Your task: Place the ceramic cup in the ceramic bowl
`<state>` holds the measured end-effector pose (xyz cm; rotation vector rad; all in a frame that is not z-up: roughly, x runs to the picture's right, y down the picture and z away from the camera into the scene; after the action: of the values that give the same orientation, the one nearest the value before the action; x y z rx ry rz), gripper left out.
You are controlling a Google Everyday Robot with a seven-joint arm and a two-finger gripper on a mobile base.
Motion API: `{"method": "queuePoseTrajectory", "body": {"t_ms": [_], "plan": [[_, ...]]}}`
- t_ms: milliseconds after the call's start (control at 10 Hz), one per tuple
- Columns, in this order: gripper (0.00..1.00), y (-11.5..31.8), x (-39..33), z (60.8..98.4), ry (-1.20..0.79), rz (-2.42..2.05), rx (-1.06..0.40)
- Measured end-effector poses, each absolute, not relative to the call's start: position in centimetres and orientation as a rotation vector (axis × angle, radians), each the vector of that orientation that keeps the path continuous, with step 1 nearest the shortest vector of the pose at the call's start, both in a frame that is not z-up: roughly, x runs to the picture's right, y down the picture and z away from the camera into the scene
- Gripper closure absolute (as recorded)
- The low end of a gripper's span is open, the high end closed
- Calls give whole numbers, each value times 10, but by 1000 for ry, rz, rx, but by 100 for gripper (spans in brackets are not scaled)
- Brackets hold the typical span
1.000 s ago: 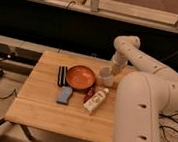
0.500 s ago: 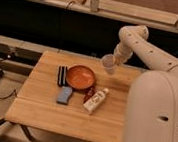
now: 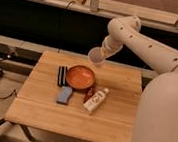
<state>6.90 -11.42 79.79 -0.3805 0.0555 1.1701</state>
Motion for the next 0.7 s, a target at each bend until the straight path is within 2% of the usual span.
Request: {"method": "queuePoseTrajectory", "body": {"t_ms": [300, 700], "plan": [[100, -81, 10, 804, 33, 1035, -477], [100, -43, -45, 838, 61, 906, -599]]}}
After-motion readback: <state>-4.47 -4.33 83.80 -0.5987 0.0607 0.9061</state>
